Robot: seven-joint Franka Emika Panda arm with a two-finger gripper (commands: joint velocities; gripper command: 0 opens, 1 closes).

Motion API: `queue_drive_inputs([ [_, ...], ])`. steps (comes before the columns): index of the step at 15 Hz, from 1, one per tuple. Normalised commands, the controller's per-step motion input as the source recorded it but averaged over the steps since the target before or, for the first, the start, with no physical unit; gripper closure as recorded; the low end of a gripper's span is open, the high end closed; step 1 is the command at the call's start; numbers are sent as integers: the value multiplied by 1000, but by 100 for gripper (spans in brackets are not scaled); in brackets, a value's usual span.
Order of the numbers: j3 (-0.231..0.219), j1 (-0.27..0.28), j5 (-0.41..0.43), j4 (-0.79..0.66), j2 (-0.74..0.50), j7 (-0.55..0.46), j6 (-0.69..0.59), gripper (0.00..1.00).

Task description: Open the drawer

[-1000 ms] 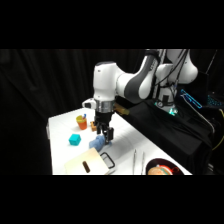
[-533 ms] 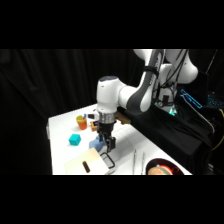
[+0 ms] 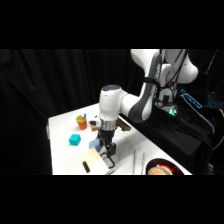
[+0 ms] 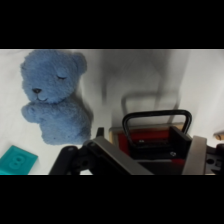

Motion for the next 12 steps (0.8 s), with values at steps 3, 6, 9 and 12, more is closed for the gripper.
queue_drive_inputs([
  [3,-86,98,-82,150,209,119,225,0],
  [6,-77,78,-55,166,199,87,226,0],
  [9,-81,75,-41,156,150,72,190,0],
  [12,-91,84,-40,122,110,71,174,0],
])
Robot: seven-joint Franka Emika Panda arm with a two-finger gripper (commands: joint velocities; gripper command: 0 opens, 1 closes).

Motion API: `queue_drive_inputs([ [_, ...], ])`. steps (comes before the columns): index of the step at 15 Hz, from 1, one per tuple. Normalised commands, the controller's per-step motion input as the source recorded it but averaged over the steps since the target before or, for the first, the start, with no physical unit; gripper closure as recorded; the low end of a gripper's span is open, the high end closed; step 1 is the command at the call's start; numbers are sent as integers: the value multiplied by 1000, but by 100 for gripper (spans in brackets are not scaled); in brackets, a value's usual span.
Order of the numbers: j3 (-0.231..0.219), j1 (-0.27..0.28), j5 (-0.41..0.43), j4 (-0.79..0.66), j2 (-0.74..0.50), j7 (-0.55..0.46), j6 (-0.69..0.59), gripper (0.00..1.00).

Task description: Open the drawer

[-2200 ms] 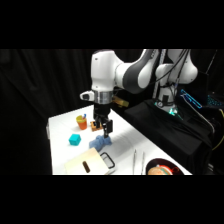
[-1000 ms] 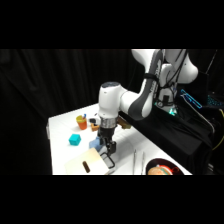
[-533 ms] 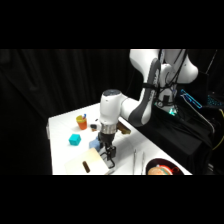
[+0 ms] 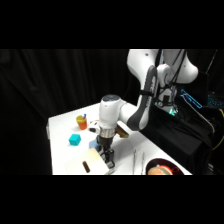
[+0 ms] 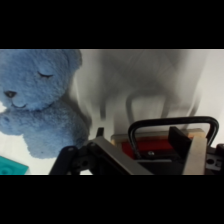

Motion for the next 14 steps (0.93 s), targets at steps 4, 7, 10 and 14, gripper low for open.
queue_drive_inputs([
  [4,-87,85,-37,87,109,63,184,0],
  [7,-79,104,-36,6,60,58,186,0],
  [10,-104,152,-51,-169,-73,68,232,0],
  [14,-57,84,-46,-448,-293,12,252,0],
])
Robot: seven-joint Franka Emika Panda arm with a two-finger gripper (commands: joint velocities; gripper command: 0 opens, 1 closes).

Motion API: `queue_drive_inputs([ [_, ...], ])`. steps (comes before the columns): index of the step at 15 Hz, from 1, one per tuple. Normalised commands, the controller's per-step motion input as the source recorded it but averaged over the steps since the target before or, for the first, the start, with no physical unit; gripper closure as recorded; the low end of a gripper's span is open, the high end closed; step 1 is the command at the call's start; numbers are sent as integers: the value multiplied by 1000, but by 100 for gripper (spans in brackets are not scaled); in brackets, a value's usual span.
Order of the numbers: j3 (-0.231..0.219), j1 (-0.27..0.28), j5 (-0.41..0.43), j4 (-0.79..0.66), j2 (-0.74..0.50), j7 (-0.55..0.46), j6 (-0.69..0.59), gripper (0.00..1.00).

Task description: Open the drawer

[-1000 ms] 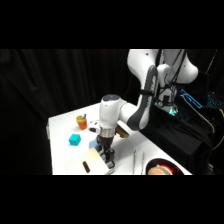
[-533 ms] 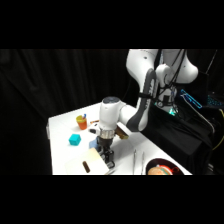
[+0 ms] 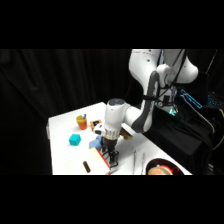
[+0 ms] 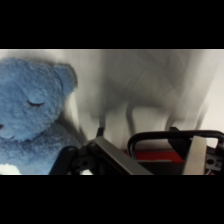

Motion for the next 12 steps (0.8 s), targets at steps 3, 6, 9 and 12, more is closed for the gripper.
queue_drive_inputs([
  [3,-1,-31,-28,-579,-402,-55,214,0],
  [6,11,-81,-17,-556,-385,-77,212,0],
  [9,57,-135,-8,-521,-348,-110,219,0],
  [12,115,-168,-2,-461,-308,-129,198,0],
])
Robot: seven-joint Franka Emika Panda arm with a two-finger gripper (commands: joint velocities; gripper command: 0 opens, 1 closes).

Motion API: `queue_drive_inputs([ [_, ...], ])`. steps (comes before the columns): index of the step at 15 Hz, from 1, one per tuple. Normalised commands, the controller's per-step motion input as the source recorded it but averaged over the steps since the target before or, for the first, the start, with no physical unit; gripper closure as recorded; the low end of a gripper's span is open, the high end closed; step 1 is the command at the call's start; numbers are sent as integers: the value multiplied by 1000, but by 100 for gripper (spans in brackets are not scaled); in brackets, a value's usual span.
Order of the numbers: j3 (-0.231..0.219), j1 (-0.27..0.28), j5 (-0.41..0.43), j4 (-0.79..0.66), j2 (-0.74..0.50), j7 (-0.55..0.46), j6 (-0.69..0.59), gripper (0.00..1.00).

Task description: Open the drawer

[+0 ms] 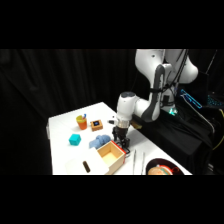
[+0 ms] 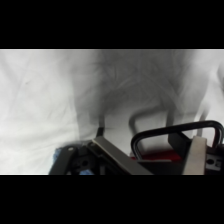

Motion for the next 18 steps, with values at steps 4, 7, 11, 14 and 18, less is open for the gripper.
queue_drive_inputs([
  [4,123,-143,3,-374,-381,-118,44,0],
  [7,467,-447,66,-235,-561,-182,-384,0],
  [11,460,-389,358,-167,-619,-333,-526,0],
  [14,56,0,439,-116,-649,-379,-567,0],
  [18,-258,217,120,-43,-566,-178,-525,0],
])
